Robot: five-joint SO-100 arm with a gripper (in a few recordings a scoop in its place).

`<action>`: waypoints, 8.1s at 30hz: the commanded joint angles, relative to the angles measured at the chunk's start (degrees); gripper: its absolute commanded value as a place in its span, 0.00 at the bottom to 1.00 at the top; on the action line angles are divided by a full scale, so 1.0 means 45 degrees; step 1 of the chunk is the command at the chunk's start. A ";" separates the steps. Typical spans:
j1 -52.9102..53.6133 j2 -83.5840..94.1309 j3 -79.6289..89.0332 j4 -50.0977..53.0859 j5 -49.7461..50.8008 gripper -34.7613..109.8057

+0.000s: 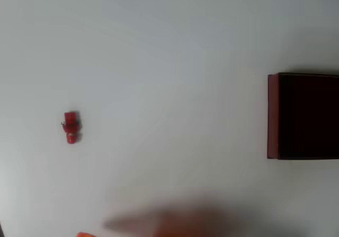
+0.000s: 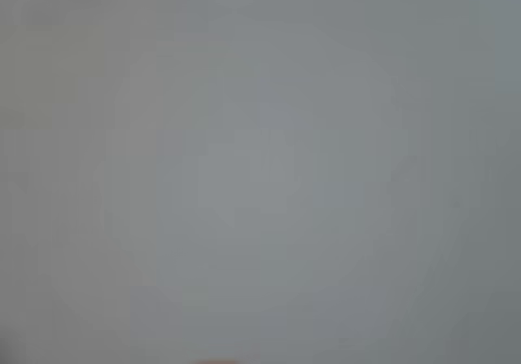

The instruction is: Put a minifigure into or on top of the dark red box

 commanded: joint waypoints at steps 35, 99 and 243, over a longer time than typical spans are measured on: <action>0.4551 -0.2051 -0.1699 0.0742 2.8867 0.36; 0.6484 -2.1660 -1.0938 -0.6797 2.9102 0.37; 0.4414 0.0156 -0.0020 -0.0098 0.1152 0.24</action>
